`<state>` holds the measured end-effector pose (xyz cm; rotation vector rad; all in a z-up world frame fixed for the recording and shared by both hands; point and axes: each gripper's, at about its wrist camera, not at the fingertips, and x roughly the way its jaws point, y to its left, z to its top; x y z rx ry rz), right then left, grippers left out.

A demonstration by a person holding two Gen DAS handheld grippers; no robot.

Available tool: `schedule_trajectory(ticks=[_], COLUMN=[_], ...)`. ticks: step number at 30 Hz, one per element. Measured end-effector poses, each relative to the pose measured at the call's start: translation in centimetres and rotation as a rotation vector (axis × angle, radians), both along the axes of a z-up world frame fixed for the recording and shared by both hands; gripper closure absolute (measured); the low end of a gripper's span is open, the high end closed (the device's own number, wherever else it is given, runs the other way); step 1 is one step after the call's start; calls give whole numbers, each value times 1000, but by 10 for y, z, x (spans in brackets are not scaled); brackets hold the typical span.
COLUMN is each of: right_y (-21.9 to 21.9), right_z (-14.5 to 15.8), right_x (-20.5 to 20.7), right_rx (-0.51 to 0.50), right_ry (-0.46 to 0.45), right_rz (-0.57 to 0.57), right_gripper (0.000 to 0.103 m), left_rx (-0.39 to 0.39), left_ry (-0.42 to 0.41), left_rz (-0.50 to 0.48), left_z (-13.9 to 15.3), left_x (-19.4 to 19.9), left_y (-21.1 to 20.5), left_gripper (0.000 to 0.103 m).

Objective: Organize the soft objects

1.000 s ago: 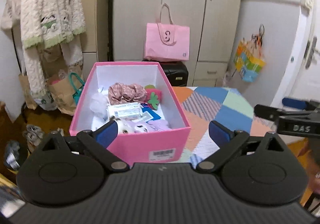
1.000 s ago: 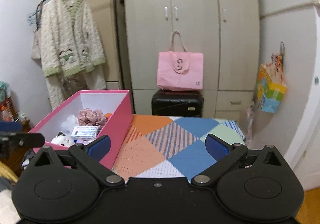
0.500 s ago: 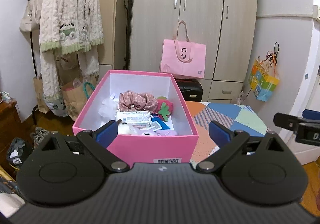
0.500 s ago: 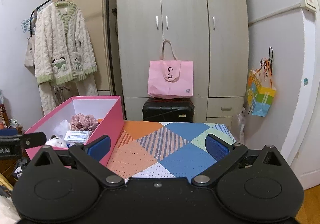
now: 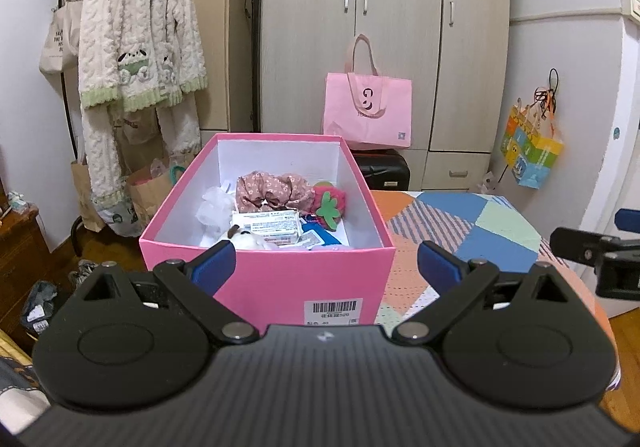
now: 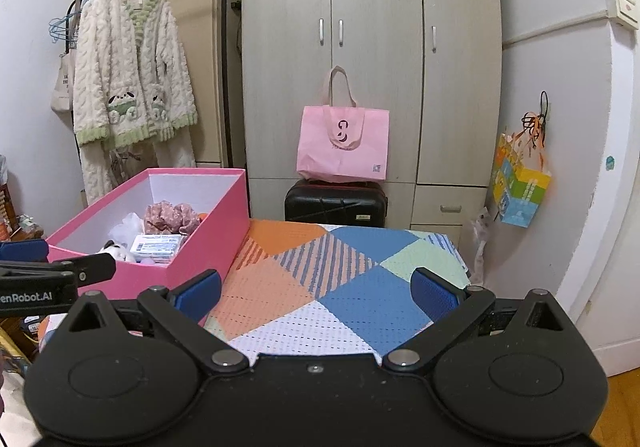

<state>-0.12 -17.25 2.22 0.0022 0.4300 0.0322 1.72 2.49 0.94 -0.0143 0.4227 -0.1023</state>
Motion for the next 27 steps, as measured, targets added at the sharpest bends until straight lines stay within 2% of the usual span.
schedule_trajectory(ticks=[8, 18, 27], right_y=[-2, 4, 1], right_z=[0, 2, -1], right_x=[0, -5, -5], right_rx=[-13, -52, -47], right_ry=[-15, -37, -45], right_rz=[-17, -27, -49], right_gripper=[1, 1, 1], left_rx=[16, 22, 47], left_ry=[15, -14, -40], left_rz=[11, 19, 26], left_z=[2, 0, -4], left_x=[-3, -4, -4], left_y=[-3, -4, -4], left_gripper=[4, 4, 4])
